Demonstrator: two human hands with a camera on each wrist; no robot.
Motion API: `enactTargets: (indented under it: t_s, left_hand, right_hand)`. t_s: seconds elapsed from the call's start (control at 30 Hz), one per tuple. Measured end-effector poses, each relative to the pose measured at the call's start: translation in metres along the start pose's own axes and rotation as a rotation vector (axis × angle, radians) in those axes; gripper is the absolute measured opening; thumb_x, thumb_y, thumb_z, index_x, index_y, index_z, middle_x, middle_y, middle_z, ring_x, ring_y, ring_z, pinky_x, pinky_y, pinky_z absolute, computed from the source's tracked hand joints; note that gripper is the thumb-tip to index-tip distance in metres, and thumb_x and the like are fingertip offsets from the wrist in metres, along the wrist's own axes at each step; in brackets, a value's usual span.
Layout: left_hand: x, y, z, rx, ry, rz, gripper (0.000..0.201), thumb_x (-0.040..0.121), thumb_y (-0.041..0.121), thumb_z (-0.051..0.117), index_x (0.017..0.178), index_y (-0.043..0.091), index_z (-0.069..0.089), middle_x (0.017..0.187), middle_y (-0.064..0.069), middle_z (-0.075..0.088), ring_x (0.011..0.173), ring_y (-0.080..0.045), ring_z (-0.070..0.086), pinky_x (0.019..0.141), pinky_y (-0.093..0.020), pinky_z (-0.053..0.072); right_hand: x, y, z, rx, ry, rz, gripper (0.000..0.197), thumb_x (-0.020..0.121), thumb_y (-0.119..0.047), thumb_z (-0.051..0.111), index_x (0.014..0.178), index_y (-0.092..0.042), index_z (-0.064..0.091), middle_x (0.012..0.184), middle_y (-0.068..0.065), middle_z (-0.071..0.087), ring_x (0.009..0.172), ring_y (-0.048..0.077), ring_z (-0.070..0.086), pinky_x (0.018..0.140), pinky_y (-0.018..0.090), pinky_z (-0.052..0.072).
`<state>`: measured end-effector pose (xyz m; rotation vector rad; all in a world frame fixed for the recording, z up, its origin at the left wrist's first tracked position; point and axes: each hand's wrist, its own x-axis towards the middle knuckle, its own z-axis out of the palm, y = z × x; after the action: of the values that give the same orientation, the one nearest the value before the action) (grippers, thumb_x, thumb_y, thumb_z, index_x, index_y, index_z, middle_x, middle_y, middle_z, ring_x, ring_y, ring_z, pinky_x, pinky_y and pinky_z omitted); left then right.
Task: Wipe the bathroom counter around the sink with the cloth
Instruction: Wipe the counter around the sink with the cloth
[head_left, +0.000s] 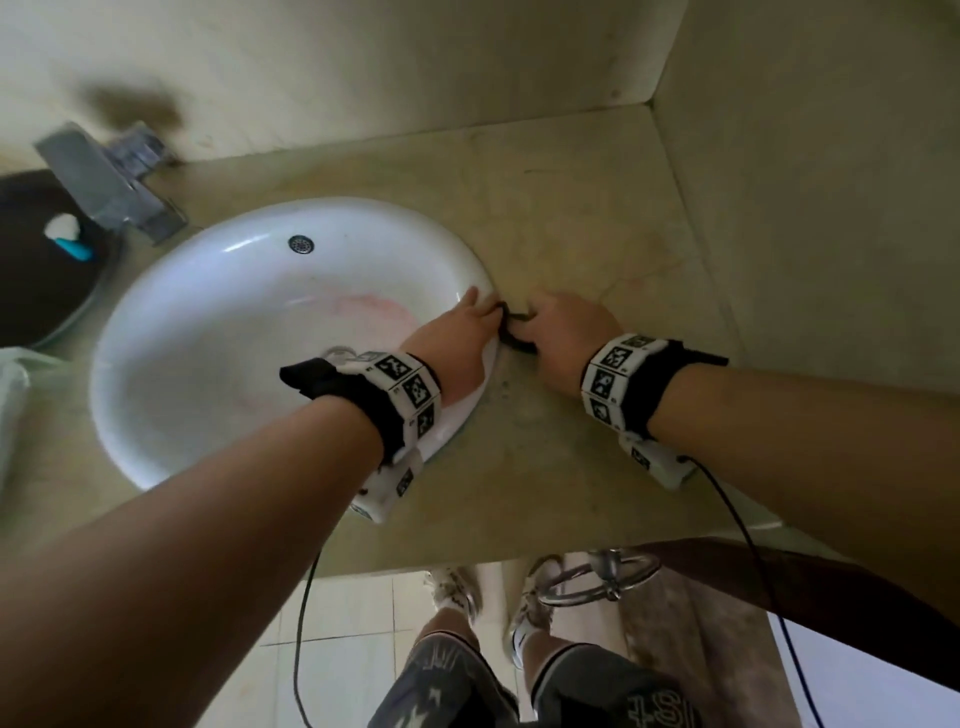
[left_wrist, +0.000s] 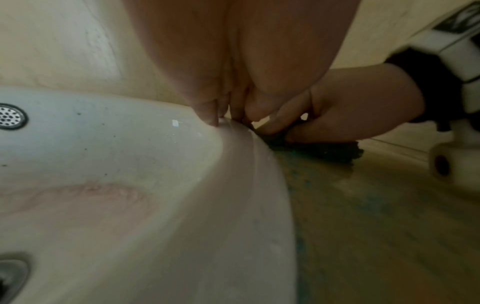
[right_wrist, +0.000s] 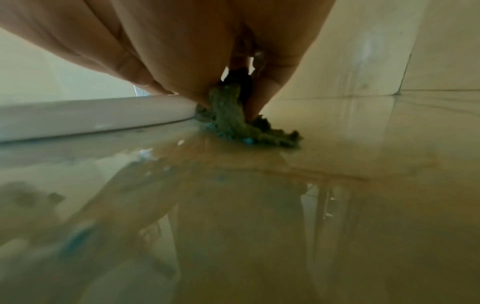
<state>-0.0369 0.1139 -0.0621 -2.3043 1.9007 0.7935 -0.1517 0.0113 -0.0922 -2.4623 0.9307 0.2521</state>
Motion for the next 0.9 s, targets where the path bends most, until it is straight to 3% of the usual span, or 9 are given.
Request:
enactTargets:
  t_s: [0.13, 0.27, 0.33, 0.43, 0.57, 0.67, 0.77, 0.83, 0.9]
  left_hand:
    - [-0.014, 0.008, 0.004, 0.002, -0.024, -0.01, 0.068, 0.087, -0.01, 0.034, 0.15, 0.011, 0.018, 0.16, 0.002, 0.008, 0.147, -0.021, 0.001, 0.116, -0.033, 0.018]
    - [-0.018, 0.011, 0.017, 0.166, -0.093, 0.083, 0.058, 0.09, 0.001, 0.039, 0.146, 0.007, 0.027, 0.157, -0.007, 0.017, 0.146, -0.029, 0.003, 0.119, -0.033, 0.013]
    - [-0.019, 0.011, 0.018, 0.116, -0.093, 0.065, 0.061, 0.09, -0.001, 0.039, 0.148, 0.011, 0.025, 0.158, -0.004, 0.014, 0.147, -0.027, 0.003, 0.118, -0.036, 0.016]
    - [-0.012, 0.013, 0.013, 0.138, -0.075, 0.049, 0.065, 0.09, -0.002, 0.041, 0.15, 0.014, 0.022, 0.16, -0.005, 0.009, 0.145, -0.031, 0.016, 0.116, -0.042, 0.024]
    - [0.015, 0.016, 0.003, 0.397, -0.163, 0.138, 0.059, 0.09, 0.003, 0.044, 0.146, 0.005, 0.025, 0.158, -0.01, 0.012, 0.144, -0.027, 0.019, 0.116, -0.045, 0.02]
    - [0.029, 0.017, 0.001, 0.558, -0.2, 0.181, 0.063, 0.088, 0.008, 0.049, 0.146, 0.004, 0.025, 0.157, -0.011, 0.012, 0.141, -0.026, 0.024, 0.114, -0.045, 0.021]
    - [0.032, 0.015, 0.009, 0.605, -0.201, 0.188, 0.068, 0.089, 0.011, 0.05, 0.149, 0.005, 0.018, 0.158, -0.011, 0.007, 0.142, -0.026, 0.021, 0.115, -0.045, 0.016]
    - [0.032, 0.014, 0.013, 0.6, -0.183, 0.184, 0.07, 0.089, 0.012, 0.05, 0.149, 0.006, 0.016, 0.159, -0.011, 0.006, 0.144, -0.026, 0.018, 0.116, -0.045, 0.013]
    - [0.031, 0.011, 0.016, 0.567, -0.147, 0.191, 0.068, 0.089, 0.012, 0.051, 0.149, 0.007, 0.018, 0.159, -0.011, 0.008, 0.143, -0.026, 0.018, 0.116, -0.045, 0.013]
  right_hand:
    - [-0.034, -0.002, 0.01, -0.099, -0.088, -0.174, 0.034, 0.094, -0.036, 0.045, 0.123, -0.023, 0.058, 0.112, 0.0, 0.059, 0.097, 0.022, 0.057, 0.071, 0.028, 0.042]
    - [-0.056, -0.01, 0.014, -0.046, -0.118, -0.239, 0.031, 0.095, -0.039, 0.048, 0.123, -0.032, 0.058, 0.118, -0.004, 0.061, 0.103, 0.019, 0.058, 0.076, 0.024, 0.038]
    - [-0.051, 0.001, -0.003, -0.131, -0.071, -0.151, 0.034, 0.095, -0.035, 0.047, 0.129, -0.031, 0.054, 0.116, -0.001, 0.057, 0.1, 0.022, 0.055, 0.073, 0.025, 0.036]
    - [-0.048, 0.033, -0.038, -0.04, 0.068, 0.205, 0.041, 0.094, -0.037, 0.04, 0.125, -0.015, 0.055, 0.113, 0.005, 0.053, 0.094, 0.024, 0.052, 0.076, 0.032, 0.042]
    - [-0.051, 0.083, -0.045, -0.092, 0.115, 0.463, 0.07, 0.09, -0.066, 0.033, 0.117, -0.005, 0.055, 0.117, 0.018, 0.056, 0.096, 0.033, 0.057, 0.083, 0.039, 0.048]
    - [-0.055, 0.102, -0.032, -0.036, 0.202, 0.591, 0.069, 0.09, -0.065, 0.037, 0.116, -0.003, 0.055, 0.107, 0.02, 0.059, 0.089, 0.032, 0.058, 0.076, 0.038, 0.05]
    - [-0.064, 0.097, -0.024, 0.023, 0.216, 0.603, 0.07, 0.086, -0.071, 0.035, 0.099, -0.005, 0.053, 0.082, 0.013, 0.056, 0.068, 0.026, 0.054, 0.053, 0.03, 0.038]
    - [-0.075, 0.079, -0.017, 0.027, 0.175, 0.528, 0.064, 0.085, -0.071, 0.037, 0.092, -0.008, 0.05, 0.074, 0.007, 0.048, 0.061, 0.022, 0.048, 0.047, 0.028, 0.029]
    - [-0.084, 0.048, 0.001, -0.003, 0.094, 0.393, 0.046, 0.091, -0.056, 0.045, 0.09, -0.011, 0.05, 0.075, 0.004, 0.046, 0.065, 0.023, 0.051, 0.049, 0.029, 0.028]
